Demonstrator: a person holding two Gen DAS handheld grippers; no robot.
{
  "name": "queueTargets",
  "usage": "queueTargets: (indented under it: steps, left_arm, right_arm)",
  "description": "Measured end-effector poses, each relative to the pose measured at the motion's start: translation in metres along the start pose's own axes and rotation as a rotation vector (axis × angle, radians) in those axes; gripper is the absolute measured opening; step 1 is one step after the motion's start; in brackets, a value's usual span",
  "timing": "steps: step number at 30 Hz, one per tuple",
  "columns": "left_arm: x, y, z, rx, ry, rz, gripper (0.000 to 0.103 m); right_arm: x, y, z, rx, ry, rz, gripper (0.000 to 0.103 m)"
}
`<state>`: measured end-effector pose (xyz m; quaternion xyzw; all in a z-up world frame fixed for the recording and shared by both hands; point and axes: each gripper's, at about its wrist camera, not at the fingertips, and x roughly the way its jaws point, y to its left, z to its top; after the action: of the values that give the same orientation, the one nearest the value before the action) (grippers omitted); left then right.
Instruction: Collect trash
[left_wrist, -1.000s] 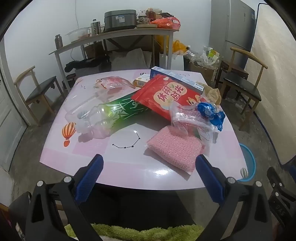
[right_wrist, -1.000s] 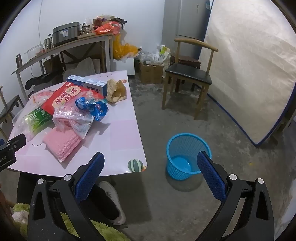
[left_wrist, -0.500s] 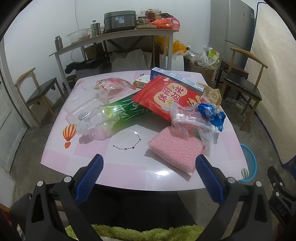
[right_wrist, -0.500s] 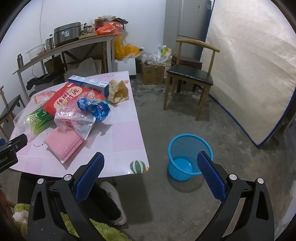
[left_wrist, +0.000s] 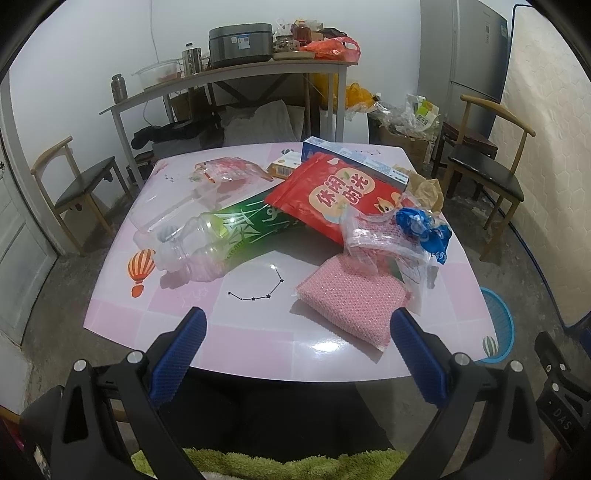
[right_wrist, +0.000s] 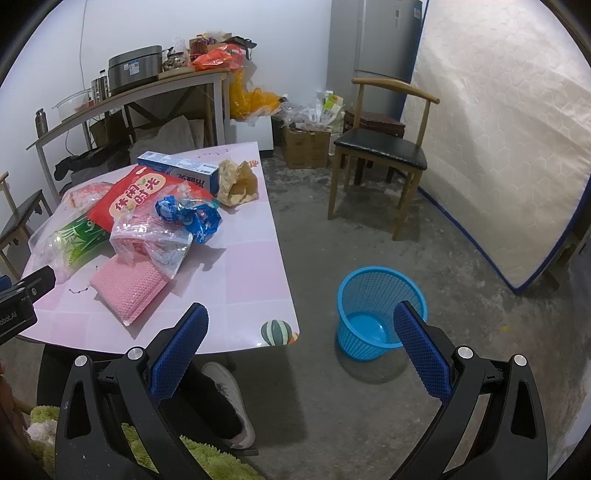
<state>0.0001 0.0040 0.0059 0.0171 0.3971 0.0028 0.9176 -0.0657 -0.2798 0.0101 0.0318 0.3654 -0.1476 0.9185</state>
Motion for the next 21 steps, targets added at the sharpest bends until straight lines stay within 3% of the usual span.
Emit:
queueTargets:
  steps: [21]
  left_arm:
    - [0.0016,0.0017,-0.0032,0.0,-0.002,0.005,0.098]
  right_arm:
    - [0.002,0.0049,0.0009,-0.001,0.0,0.006,0.097]
